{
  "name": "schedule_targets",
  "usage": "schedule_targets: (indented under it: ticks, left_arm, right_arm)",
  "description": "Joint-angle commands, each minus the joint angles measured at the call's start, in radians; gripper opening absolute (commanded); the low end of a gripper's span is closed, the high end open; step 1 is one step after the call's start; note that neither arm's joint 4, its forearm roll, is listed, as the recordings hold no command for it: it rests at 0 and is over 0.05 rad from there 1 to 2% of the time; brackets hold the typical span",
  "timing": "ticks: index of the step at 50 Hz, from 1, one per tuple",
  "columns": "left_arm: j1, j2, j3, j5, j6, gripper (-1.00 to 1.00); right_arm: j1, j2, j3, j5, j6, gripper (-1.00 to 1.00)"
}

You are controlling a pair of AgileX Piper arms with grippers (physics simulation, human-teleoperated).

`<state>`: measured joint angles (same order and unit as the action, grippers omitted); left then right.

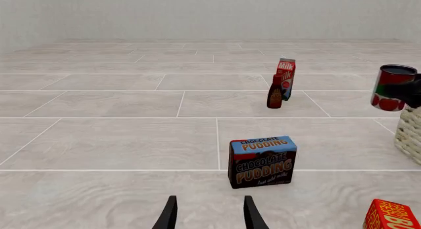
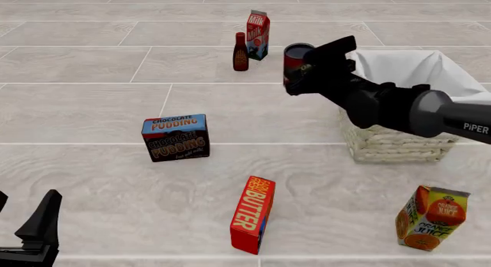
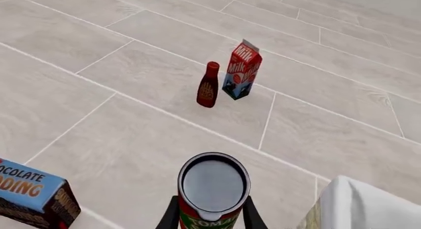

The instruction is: Pick the tomato sauce and place it in the basket.

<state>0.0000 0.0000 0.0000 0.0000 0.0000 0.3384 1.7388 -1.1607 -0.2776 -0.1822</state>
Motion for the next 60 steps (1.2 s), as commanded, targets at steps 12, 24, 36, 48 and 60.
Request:
schedule_targets:
  ticks: [12, 24, 36, 48, 60]
  left_arm:
    - [0.0, 0.0, 0.0, 0.0, 0.0, 1.0]
    - [0.0, 0.0, 0.0, 0.0, 0.0, 1.0]
    - [0.0, 0.0, 0.0, 0.0, 0.0, 1.0]
    - [0.0, 0.0, 0.0, 0.0, 0.0, 1.0]
    - [0.0, 0.0, 0.0, 0.0, 0.0, 1.0]
  right_arm:
    - [-0.105, -0.015, -0.034, 0.021, 0.009, -1.0]
    - [-0.158, -0.006, -0.072, 0.037, -0.007, -1.0]
    - [-0.203, -0.009, -0.086, 0.037, -0.012, -1.0]
    - [-0.255, -0.036, -0.082, 0.044, -0.013, -1.0]
    - [-0.308, -0.057, -0.076, 0.05, -0.016, -1.0]
